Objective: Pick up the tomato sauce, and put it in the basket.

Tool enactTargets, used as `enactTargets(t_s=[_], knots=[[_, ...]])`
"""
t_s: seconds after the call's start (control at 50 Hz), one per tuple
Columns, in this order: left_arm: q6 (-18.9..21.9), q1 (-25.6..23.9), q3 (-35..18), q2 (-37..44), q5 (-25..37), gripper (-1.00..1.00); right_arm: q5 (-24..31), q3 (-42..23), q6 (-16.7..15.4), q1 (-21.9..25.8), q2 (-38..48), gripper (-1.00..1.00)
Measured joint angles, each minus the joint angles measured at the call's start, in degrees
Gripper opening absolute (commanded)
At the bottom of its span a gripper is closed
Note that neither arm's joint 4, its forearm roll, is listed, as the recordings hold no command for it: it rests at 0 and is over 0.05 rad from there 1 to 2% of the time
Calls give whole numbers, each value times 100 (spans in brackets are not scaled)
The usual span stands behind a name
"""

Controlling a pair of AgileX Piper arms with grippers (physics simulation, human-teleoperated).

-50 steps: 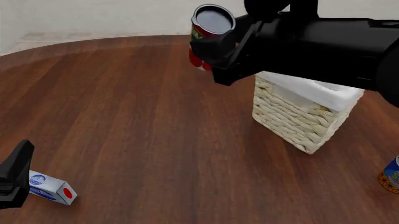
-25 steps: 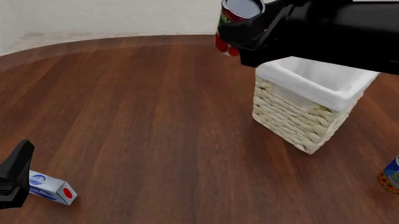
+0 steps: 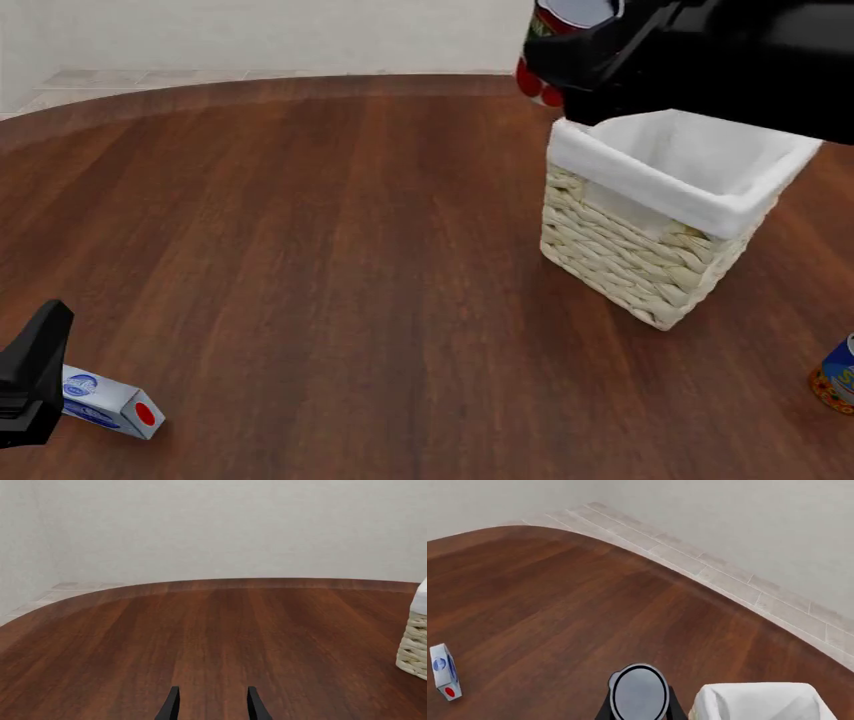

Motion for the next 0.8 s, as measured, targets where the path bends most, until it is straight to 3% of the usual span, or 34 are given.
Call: enactTargets(t_s=[0.8], knots=[[0, 0, 0, 0, 0, 100, -68, -125, -320, -1332, 116, -100]])
